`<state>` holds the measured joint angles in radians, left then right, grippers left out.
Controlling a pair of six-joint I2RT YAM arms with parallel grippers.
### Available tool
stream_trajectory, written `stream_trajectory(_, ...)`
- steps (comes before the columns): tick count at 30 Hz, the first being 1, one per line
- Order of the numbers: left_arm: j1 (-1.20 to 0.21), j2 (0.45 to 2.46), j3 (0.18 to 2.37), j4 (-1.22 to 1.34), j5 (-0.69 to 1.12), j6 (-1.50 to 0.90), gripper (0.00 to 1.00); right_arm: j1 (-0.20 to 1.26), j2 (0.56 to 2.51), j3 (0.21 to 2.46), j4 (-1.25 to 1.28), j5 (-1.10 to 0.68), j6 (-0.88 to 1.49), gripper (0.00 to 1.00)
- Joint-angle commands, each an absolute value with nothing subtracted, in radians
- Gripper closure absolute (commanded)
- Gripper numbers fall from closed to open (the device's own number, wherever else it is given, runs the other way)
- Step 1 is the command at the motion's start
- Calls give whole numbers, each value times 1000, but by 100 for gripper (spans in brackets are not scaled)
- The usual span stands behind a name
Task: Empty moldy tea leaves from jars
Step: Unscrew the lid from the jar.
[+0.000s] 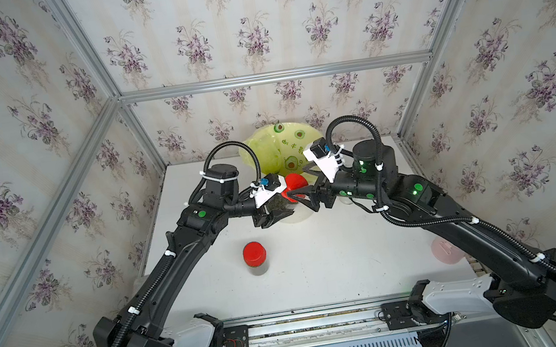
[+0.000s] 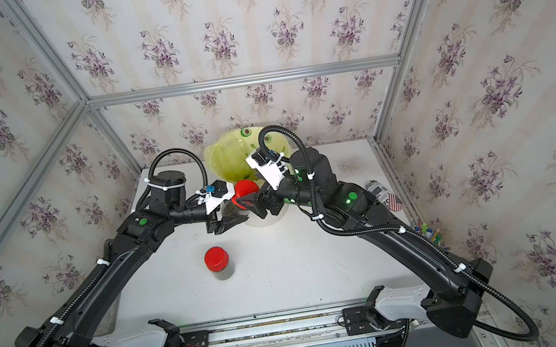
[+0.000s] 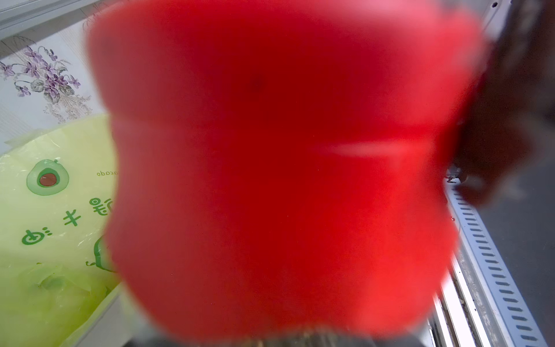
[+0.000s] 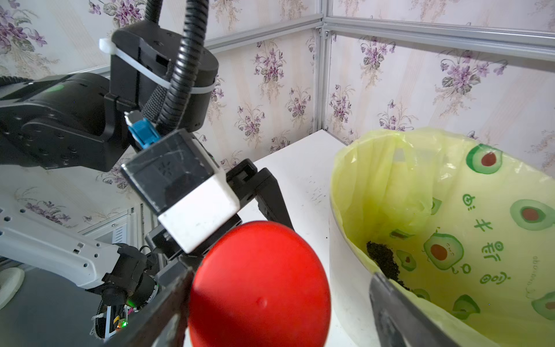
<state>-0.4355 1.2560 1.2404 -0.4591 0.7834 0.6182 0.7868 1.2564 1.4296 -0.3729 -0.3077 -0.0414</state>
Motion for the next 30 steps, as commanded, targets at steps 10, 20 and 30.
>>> stream_trajectory(10, -435, 1258, 1240, -438, 807, 623, 34, 771, 1290, 1474, -413, -401, -130, 43)
stream_trajectory(20, -434, 1245, 1239, -446, 822, 640, 33, 727, 1286, 1449, -449, -505, -250, 55)
stream_trajectory(30, -434, 1246, 1242, -471, 858, 660, 33, 651, 1288, 1456, -445, -708, -418, 59)
